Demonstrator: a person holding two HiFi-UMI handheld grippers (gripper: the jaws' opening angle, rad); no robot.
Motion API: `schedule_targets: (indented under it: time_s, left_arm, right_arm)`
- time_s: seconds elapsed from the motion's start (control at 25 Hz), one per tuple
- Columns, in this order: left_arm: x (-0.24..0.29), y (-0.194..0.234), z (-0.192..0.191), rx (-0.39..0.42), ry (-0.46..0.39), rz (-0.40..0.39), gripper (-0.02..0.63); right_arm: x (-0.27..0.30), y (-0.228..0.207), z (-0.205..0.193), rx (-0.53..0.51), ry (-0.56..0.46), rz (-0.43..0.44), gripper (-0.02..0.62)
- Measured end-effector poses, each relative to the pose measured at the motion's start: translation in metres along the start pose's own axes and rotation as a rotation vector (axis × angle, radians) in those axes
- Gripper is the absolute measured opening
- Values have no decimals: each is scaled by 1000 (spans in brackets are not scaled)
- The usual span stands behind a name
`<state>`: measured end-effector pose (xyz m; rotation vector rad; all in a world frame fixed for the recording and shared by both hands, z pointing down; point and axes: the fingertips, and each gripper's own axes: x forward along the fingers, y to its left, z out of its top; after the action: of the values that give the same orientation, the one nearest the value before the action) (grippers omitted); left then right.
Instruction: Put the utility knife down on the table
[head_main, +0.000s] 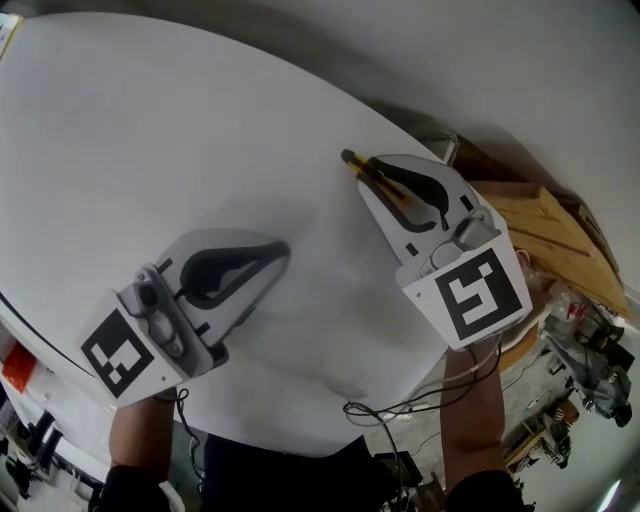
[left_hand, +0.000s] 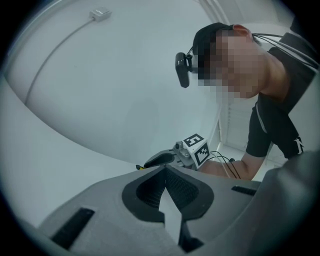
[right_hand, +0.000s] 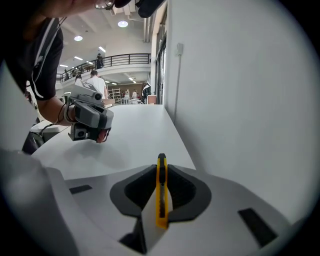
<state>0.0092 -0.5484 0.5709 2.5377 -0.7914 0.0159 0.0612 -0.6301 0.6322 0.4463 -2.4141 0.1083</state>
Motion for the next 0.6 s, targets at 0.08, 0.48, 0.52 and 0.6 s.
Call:
schedule_targets:
  time_s: [0.08,0.48,0.52,0.6]
  left_arm:
    - [0,0,0,11,-1,1,6]
    - [0,-3,3,22,-11,1,6]
    - [0,-3,3,18,-13,0,5]
    - [0,-3,2,14,-19,0,5]
  right_arm:
    - [4,1,-1,-5,30,5,57]
    - [10,0,-10,-19,93,-4,57]
    - [10,0,-11,-28,98,-6,57]
    - [11,0,-12,-45,103,-11,57]
